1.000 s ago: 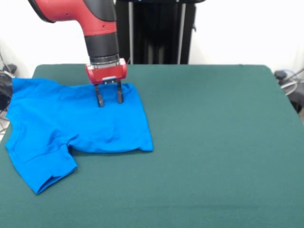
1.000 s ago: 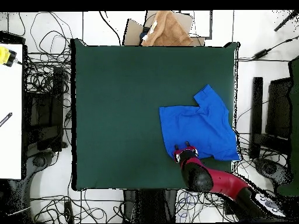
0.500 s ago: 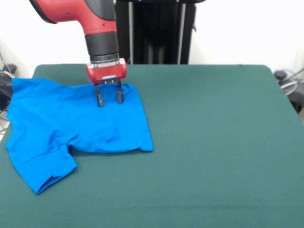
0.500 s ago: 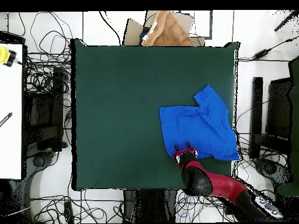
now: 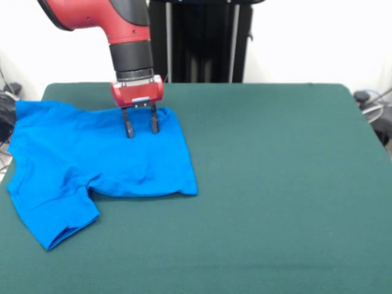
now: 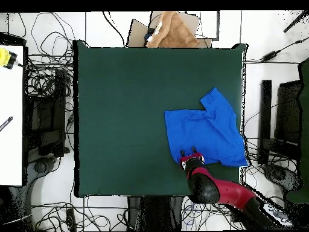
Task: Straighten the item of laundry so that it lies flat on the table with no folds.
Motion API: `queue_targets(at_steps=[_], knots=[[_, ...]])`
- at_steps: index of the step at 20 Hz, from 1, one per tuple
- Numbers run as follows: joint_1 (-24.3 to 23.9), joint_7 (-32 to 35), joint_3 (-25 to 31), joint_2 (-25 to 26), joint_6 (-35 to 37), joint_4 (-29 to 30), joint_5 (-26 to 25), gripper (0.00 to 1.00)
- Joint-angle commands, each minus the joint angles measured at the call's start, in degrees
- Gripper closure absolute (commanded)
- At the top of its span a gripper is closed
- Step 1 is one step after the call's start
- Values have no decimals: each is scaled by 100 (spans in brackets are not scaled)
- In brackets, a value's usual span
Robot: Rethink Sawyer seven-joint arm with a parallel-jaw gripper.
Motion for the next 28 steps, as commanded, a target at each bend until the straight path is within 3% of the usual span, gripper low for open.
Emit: queue_targets(at_steps=[1,28], knots=[[104,581,218,1546,869,-1882,46,0],[40,564,313,1589,914,-1903,17,0]])
